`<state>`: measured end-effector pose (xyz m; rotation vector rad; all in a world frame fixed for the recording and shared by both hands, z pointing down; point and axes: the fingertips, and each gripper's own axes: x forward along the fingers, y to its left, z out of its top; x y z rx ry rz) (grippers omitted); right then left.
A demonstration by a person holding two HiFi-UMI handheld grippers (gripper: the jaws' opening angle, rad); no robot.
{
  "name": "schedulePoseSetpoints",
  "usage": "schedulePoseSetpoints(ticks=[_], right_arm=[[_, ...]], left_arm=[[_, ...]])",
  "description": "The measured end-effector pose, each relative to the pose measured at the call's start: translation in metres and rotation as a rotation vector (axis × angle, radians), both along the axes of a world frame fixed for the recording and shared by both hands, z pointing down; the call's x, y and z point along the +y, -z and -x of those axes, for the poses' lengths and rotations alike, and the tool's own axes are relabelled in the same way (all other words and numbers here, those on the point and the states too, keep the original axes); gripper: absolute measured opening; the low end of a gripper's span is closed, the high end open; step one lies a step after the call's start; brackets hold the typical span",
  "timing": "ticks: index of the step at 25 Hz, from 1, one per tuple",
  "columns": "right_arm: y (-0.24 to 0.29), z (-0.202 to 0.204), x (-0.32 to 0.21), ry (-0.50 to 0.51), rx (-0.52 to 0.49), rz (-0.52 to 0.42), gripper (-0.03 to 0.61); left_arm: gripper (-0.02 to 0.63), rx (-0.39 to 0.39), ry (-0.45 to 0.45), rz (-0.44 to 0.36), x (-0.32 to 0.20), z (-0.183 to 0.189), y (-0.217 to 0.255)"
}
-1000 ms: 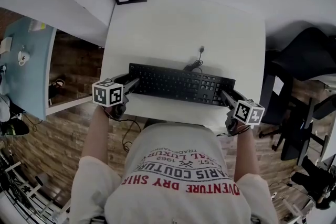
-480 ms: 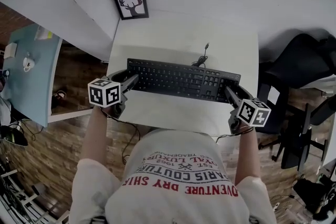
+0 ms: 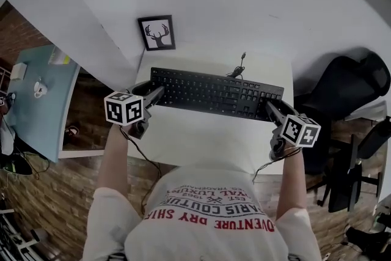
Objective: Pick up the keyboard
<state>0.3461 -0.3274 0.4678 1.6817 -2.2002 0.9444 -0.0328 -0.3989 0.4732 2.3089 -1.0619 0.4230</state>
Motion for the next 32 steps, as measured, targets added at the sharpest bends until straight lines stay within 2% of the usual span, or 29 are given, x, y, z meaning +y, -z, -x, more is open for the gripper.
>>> schedulePoseSetpoints(ticks=[16, 32], right_arm=[[0.077, -0.005, -0.022, 0.000, 0.017, -0.131, 0.236], [0.076, -0.002, -0.015, 0.014, 0.018, -0.123, 0.236]], left_arm=[[0.201, 0.004, 0.008, -0.136, -0.022, -0.006, 0.082], [0.201, -0.001, 0.019, -0.128, -0.009, -0.002, 0.081]])
